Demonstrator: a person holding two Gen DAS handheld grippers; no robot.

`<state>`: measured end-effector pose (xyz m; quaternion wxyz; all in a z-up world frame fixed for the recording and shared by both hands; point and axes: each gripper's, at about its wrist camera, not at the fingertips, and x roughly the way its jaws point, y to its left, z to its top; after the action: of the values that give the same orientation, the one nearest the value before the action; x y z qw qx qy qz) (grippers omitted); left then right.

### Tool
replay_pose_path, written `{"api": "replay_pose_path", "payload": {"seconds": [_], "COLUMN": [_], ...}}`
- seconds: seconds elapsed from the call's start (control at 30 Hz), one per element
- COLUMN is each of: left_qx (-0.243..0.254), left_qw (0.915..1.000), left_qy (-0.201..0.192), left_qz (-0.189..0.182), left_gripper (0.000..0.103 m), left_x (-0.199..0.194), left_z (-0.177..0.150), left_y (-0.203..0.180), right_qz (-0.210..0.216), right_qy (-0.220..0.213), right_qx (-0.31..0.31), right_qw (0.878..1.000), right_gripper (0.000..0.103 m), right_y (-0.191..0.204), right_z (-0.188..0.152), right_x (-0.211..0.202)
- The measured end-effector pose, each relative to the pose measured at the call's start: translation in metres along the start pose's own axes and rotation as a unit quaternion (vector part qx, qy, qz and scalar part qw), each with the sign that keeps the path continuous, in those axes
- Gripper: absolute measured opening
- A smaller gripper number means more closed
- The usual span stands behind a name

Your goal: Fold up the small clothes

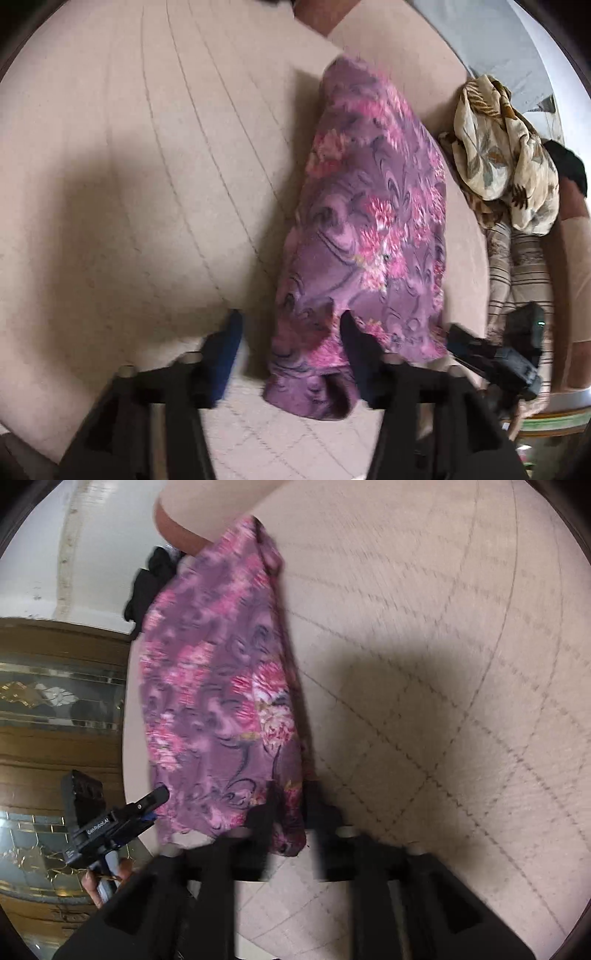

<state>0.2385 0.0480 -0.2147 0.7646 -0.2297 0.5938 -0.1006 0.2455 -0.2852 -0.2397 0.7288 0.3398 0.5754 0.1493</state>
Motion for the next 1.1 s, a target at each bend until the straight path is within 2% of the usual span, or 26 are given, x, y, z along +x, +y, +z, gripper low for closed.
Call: {"api": "replay_pose_path", "payload": {"seconds": [0.03, 0.1, 0.17, 0.23, 0.27, 0.3, 0.33, 0.37, 0.4, 0.43, 0.47, 0.5, 0.6, 0.67, 0.7, 0.73, 0.8, 0.83, 0.87, 0.93, 1.0, 1.03, 1.1], "left_qx": [0.008, 0.021, 0.030, 0.041, 0.047, 0.050, 0.049, 0.043, 0.039, 0.044, 0.048, 0.043, 0.022, 0.008, 0.007, 0.012, 0.029, 0.036, 0.048, 0.070, 0.079, 0.078, 0.077], "left_qw": [0.9997, 0.9992, 0.9984, 0.9976, 0.9975, 0.9978, 0.9982, 0.9988, 0.9988, 0.9973, 0.9962, 0.9965, 0.9988, 0.9997, 0.9994, 0.9985, 0.9973, 0.9969, 0.9968, 0.9971, 0.9966, 0.9968, 0.9968], "left_qy": [-0.016, -0.033, -0.043, -0.048, -0.045, -0.039, -0.033, -0.024, -0.022, -0.023, -0.022, -0.020, -0.015, -0.024, -0.032, -0.045, -0.064, -0.069, -0.064, -0.030, -0.020, -0.017, -0.018], "left_qz": [0.015, 0.007, -0.019, -0.030, -0.025, -0.015, -0.009, 0.000, 0.018, 0.054, 0.069, 0.069, 0.041, 0.007, -0.011, -0.029, -0.023, -0.011, 0.005, 0.003, -0.012, -0.007, -0.013], "left_gripper": [0.061, 0.061, 0.067, 0.072, 0.072, 0.072, 0.072, 0.071, 0.054, 0.034, 0.034, 0.034, 0.034, 0.036, 0.051, 0.076, 0.096, 0.097, 0.097, 0.097, 0.097, 0.096, 0.095], "left_x": [-0.006, -0.016, -0.024, -0.024, -0.021, -0.015, -0.009, -0.002, 0.002, 0.007, 0.009, 0.013, 0.005, -0.010, -0.020, -0.032, -0.045, -0.047, -0.045, -0.029, -0.010, 0.003, 0.017], "left_z": [-0.001, -0.002, 0.000, 0.000, 0.001, 0.001, 0.002, 0.002, 0.001, 0.000, -0.003, -0.002, 0.003, 0.007, 0.012, 0.020, 0.039, 0.048, 0.065, 0.092, 0.109, 0.114, 0.106], "left_y": [-0.003, -0.006, -0.006, -0.013, -0.016, -0.018, -0.019, -0.018, -0.017, -0.015, -0.013, -0.009, -0.005, -0.005, -0.008, -0.016, -0.033, -0.044, -0.058, -0.075, -0.077, -0.072, -0.055], "right_qz": [-0.009, -0.026, -0.015, -0.014, -0.017, -0.020, -0.022, -0.023, -0.025, -0.034, -0.049, -0.076, -0.090, -0.092, -0.090, -0.073, -0.018, 0.001, 0.001, -0.016, -0.034, -0.040, -0.042], "right_qy": [-0.016, -0.036, -0.048, -0.060, -0.060, -0.057, -0.048, -0.040, -0.027, -0.022, -0.017, -0.011, -0.007, -0.034, -0.047, -0.068, -0.106, -0.124, -0.124, -0.105, -0.094, -0.088, -0.061], "right_qx": [-0.002, 0.007, 0.020, 0.024, 0.020, 0.012, 0.002, -0.004, -0.016, -0.026, -0.037, -0.053, -0.055, -0.067, -0.072, -0.071, -0.063, -0.066, -0.069, -0.083, -0.086, -0.085, -0.087], "right_qw": [1.000, 0.999, 0.999, 0.998, 0.998, 0.998, 0.999, 0.999, 0.999, 0.999, 0.998, 0.996, 0.994, 0.993, 0.992, 0.993, 0.992, 0.990, 0.990, 0.991, 0.991, 0.992, 0.993], "right_gripper": [0.068, 0.069, 0.069, 0.069, 0.067, 0.053, 0.035, 0.029, 0.022, 0.011, 0.007, 0.007, 0.008, 0.016, 0.031, 0.060, 0.084, 0.084, 0.084, 0.085, 0.085, 0.085, 0.082], "right_y": [0.000, -0.004, -0.011, -0.016, -0.015, -0.013, -0.010, -0.003, 0.002, 0.010, 0.015, 0.018, 0.016, 0.026, 0.030, 0.036, 0.043, 0.052, 0.058, 0.076, 0.080, 0.079, 0.065], "right_z": [-0.001, -0.002, -0.004, -0.007, -0.006, -0.008, -0.010, -0.008, -0.011, -0.011, -0.014, -0.016, -0.016, -0.016, -0.016, -0.013, -0.007, 0.003, 0.010, 0.045, 0.082, 0.094, 0.107], "right_x": [-0.007, -0.018, -0.026, -0.033, -0.032, -0.029, -0.025, -0.018, -0.009, -0.001, 0.004, 0.011, 0.015, -0.004, -0.011, -0.025, -0.049, -0.060, -0.062, -0.053, -0.032, -0.021, 0.008]}}
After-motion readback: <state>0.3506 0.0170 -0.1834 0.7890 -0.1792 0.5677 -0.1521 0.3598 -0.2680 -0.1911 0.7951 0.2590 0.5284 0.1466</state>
